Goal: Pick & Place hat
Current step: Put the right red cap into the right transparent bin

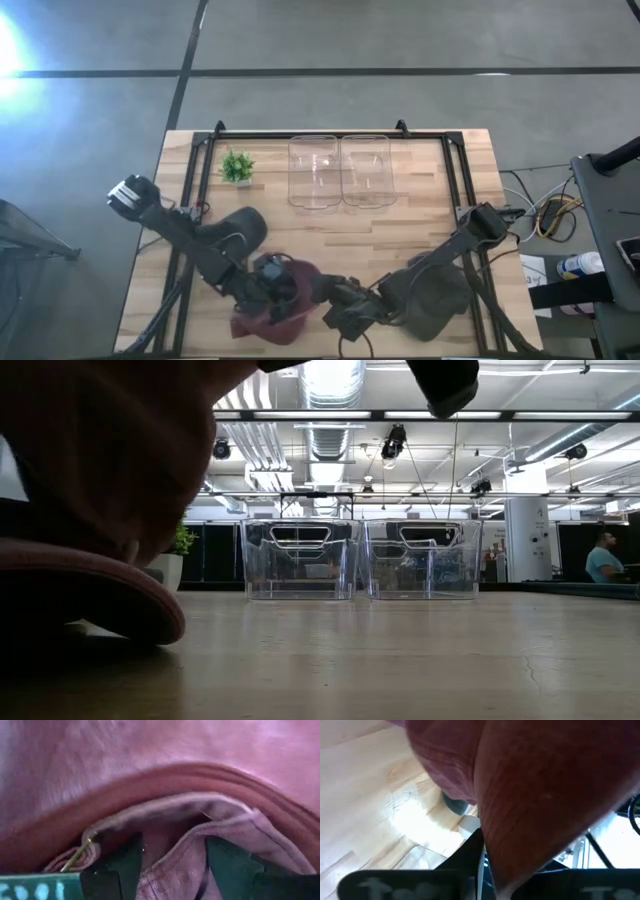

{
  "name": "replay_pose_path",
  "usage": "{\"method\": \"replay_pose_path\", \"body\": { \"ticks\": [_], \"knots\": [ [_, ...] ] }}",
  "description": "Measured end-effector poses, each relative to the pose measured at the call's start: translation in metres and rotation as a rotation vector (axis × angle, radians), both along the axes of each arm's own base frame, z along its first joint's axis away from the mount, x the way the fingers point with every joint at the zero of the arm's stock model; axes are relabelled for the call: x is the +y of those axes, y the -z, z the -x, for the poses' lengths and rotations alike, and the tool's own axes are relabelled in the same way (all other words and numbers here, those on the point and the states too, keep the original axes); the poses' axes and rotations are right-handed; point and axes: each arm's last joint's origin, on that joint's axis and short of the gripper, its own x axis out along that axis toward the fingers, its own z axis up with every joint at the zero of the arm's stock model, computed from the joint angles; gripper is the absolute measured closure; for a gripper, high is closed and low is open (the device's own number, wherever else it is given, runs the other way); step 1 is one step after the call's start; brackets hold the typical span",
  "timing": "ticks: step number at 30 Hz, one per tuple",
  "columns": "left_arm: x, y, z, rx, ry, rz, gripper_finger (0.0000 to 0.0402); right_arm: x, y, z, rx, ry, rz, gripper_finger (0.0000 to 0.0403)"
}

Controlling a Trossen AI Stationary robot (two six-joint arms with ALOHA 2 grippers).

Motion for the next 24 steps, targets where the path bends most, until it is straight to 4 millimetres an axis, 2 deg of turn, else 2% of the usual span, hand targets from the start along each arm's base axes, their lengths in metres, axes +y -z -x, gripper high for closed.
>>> {"method": "replay_pose_path", "body": {
  "ticks": [5, 10, 15, 21, 24],
  "knots": [
    [0.01, 0.008, -0.012, 0.012, -0.01, -0.054, 0.0191, 0.0, 0.004, 0.002, -0.003, 0.027, -0.039, 0.0342],
    [0.016, 0.007, -0.017, -0.009, -0.019, -0.075, 0.0191, -0.004, 0.014, 0.009, 0.055, 0.055, -0.045, 0.0331],
    [0.016, 0.005, -0.018, -0.015, -0.024, -0.071, 0.0191, -0.007, 0.019, 0.013, 0.08, 0.105, -0.087, 0.0318],
    [0.012, -0.007, -0.023, -0.054, -0.018, -0.068, 0.0191, -0.007, 0.022, 0.017, 0.091, 0.126, -0.098, 0.0305],
    [0.013, -0.001, -0.028, -0.058, -0.035, -0.088, 0.0191, -0.005, 0.019, 0.016, 0.067, 0.127, -0.117, 0.0298]
  ]
}}
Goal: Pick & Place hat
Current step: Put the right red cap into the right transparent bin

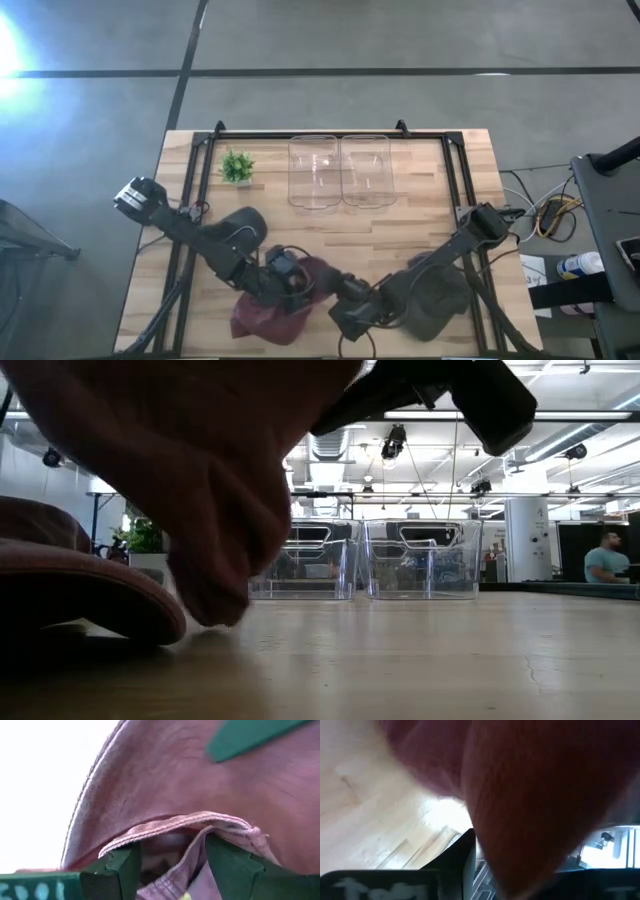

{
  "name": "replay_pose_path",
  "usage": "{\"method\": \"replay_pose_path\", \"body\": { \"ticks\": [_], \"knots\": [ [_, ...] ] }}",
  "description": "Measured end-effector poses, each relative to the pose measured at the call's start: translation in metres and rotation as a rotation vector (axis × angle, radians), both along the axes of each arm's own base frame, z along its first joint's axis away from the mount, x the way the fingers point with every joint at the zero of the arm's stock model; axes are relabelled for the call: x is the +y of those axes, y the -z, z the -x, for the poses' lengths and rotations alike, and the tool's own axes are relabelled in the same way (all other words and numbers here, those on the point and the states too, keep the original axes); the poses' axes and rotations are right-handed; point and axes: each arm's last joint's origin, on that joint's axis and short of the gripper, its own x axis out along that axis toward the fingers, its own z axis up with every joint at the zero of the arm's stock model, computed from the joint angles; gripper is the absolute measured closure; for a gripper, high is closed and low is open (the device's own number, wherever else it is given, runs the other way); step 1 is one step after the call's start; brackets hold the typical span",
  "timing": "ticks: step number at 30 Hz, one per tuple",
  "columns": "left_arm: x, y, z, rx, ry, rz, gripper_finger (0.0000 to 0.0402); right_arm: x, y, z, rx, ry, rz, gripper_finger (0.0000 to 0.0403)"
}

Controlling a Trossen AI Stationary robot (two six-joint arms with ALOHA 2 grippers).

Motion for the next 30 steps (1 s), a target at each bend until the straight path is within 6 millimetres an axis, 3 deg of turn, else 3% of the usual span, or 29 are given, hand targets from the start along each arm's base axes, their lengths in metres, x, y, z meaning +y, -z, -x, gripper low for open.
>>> {"method": "replay_pose_path", "body": {
  "ticks": [8, 18, 27, 30],
  "knots": [
    [0.001, 0.022, -0.007, 0.07, 0.008, 0.01, 0.0191, 0.001, -0.001, -0.001, -0.045, 0.034, -0.061, 0.0267],
    [0.002, 0.01, -0.007, 0.038, 0.003, 0.032, 0.0191, -0.007, 0.012, 0.02, 0.1, 0.127, -0.026, 0.0243],
    [0.009, 0.009, -0.014, 0.0, -0.037, 0.052, 0.0191, 0.001, 0.022, 0.041, 0.34, 0.1, -0.187, 0.0243],
    [0.014, 0.014, -0.019, 0.005, -0.052, 0.06, 0.0191, 0.001, 0.023, 0.043, 0.332, 0.105, -0.162, 0.0243]
  ]
}}
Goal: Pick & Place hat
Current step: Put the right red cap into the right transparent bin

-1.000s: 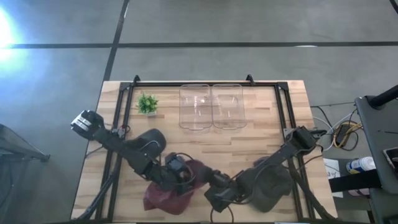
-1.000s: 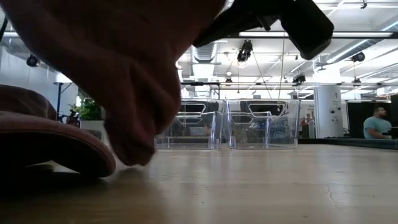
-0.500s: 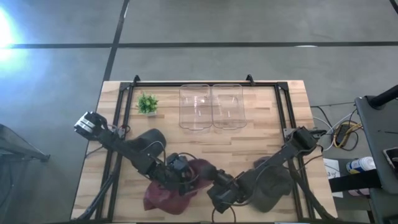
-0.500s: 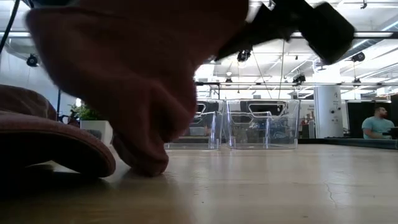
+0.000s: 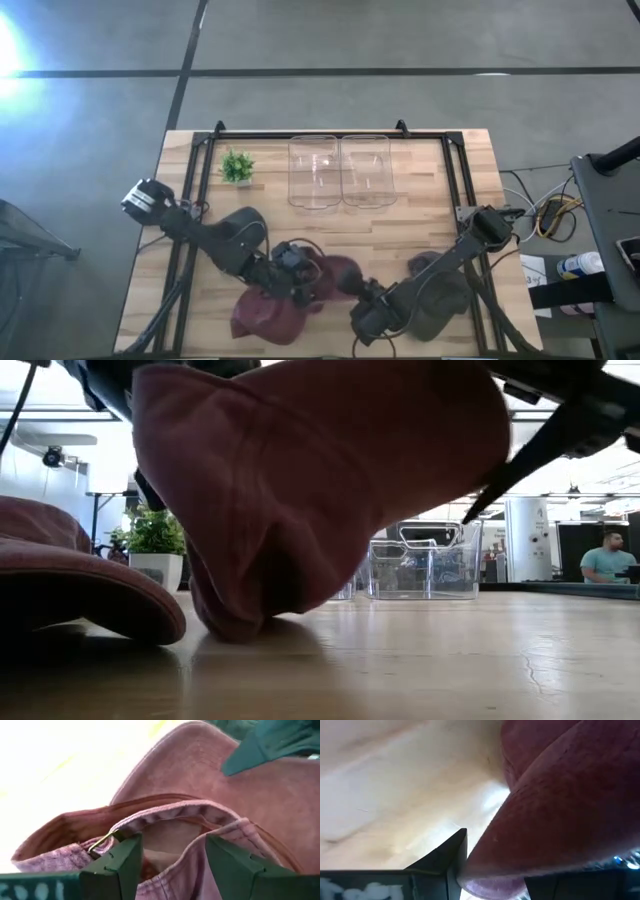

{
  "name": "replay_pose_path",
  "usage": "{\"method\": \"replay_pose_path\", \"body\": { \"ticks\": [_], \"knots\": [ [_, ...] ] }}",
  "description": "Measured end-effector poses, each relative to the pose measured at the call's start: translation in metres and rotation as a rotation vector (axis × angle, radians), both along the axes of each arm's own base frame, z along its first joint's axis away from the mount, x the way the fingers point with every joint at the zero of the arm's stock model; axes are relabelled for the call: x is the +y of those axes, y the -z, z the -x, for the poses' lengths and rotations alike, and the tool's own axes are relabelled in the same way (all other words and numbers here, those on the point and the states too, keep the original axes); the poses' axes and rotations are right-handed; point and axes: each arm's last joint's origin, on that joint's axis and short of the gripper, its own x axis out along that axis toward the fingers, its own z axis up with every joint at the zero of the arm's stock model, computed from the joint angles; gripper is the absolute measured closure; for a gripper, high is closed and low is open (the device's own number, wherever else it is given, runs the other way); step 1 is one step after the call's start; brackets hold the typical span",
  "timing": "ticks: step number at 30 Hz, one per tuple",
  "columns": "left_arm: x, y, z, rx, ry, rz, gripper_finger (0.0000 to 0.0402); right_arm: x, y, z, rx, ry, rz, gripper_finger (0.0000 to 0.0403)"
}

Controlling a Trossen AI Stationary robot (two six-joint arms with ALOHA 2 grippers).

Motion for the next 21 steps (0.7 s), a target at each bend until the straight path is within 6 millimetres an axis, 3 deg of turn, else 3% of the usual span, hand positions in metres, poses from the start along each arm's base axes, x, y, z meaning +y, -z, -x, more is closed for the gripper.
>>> {"method": "replay_pose_path", "body": {
  "ticks": [7, 12, 21],
  "knots": [
    [-0.004, 0.033, -0.024, 0.056, 0.09, 0.09, 0.0191, 0.0, 0.0, 0.001, -0.001, 0.006, 0.006, 0.0243],
    [-0.013, 0.036, -0.04, 0.053, 0.139, 0.054, 0.0191, 0.003, 0.001, 0.009, 0.024, 0.068, -0.042, 0.0243],
    [-0.012, 0.044, -0.048, 0.077, 0.128, 0.045, 0.0191, 0.015, 0.002, 0.047, 0.147, 0.191, -0.022, 0.0243]
  ]
}}
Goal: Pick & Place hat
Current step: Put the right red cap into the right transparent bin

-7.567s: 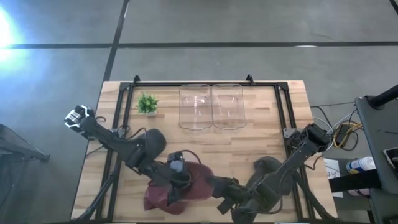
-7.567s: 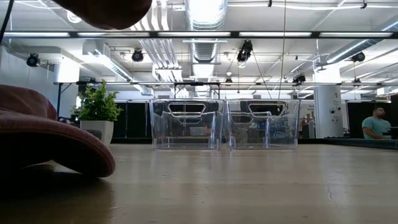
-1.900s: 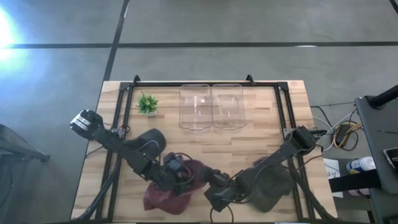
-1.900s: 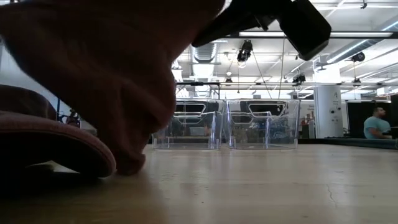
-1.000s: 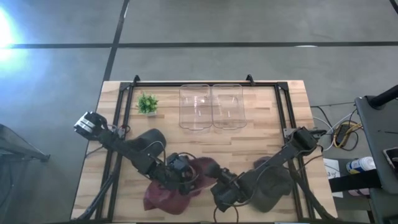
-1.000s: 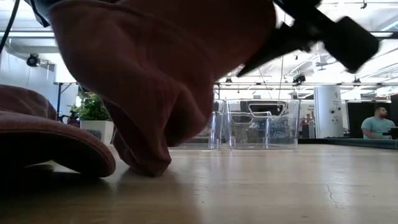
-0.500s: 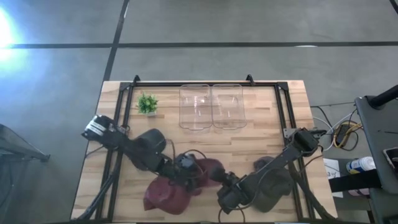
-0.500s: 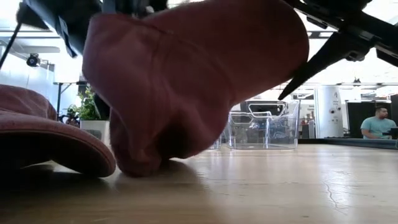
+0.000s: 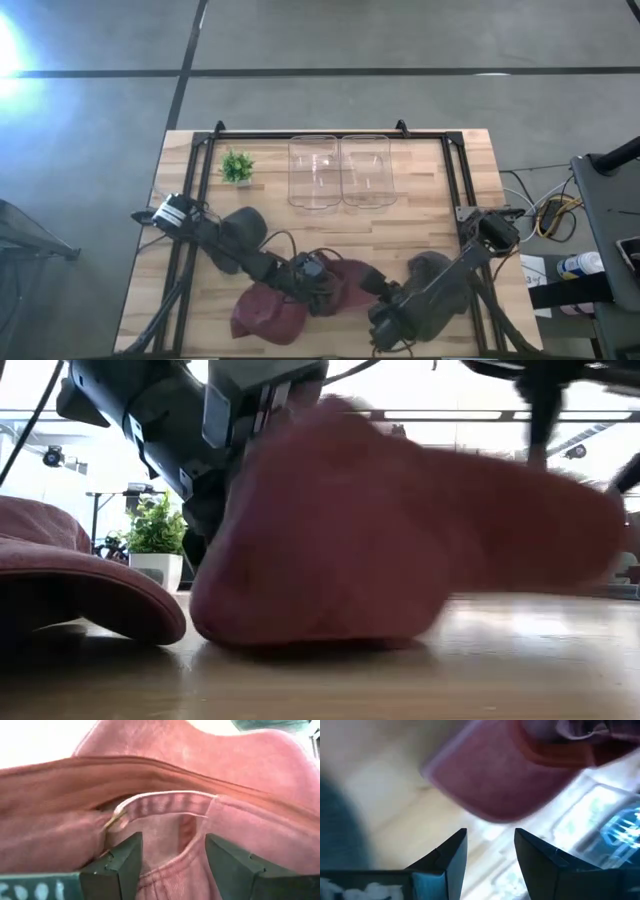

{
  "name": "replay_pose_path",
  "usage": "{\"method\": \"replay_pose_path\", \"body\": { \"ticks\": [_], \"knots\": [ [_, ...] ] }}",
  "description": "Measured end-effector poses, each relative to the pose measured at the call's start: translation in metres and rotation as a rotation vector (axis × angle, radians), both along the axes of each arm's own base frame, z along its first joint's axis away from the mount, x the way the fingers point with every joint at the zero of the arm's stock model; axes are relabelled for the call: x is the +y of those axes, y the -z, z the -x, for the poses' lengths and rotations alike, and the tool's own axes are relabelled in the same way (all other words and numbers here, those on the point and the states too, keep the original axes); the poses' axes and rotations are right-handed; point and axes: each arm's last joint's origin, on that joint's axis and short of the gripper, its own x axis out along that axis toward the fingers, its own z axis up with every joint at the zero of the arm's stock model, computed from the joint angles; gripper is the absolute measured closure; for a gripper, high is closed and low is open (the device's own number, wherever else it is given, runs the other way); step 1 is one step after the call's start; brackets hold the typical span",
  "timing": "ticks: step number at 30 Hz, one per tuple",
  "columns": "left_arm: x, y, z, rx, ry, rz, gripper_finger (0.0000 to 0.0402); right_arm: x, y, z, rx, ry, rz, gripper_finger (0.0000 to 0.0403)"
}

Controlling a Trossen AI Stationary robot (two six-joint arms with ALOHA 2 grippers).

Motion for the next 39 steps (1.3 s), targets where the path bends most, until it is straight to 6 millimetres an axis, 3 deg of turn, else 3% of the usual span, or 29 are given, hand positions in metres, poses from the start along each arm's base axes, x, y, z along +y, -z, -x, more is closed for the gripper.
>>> {"method": "replay_pose_path", "body": {
  "ticks": [5, 8, 14, 20, 24, 29, 34, 39],
  "knots": [
    [0.007, -0.002, -0.003, -0.008, -0.019, 0.004, 0.0191, 0.02, -0.001, 0.021, 0.041, -0.032, -0.04, 0.0243],
    [0.008, -0.003, -0.004, -0.009, -0.024, 0.005, 0.0191, 0.034, -0.014, 0.023, -0.018, -0.052, -0.097, 0.0243],
    [0.005, -0.014, -0.011, -0.081, 0.012, -0.01, 0.0191, 0.049, -0.043, 0.001, -0.188, -0.024, -0.28, 0.0243],
    [0.002, -0.029, -0.014, -0.081, 0.082, -0.044, 0.0191, 0.043, -0.056, -0.03, -0.325, 0.026, -0.409, 0.0243],
    [-0.003, -0.049, -0.001, 0.003, 0.125, -0.068, 0.0191, 0.042, -0.059, -0.04, -0.382, 0.019, -0.453, 0.0243],
    [-0.018, -0.069, 0.031, 0.1, 0.202, -0.117, 0.0191, 0.046, -0.053, -0.045, -0.415, 0.071, -0.503, 0.0243],
    [-0.034, -0.056, 0.053, 0.136, 0.235, -0.175, 0.0191, 0.038, -0.05, -0.057, -0.486, 0.239, -0.574, 0.0243],
    [-0.029, -0.039, 0.054, 0.144, 0.143, -0.249, 0.0191, 0.02, -0.066, -0.081, -0.599, 0.506, -0.759, 0.0243]
  ]
}}
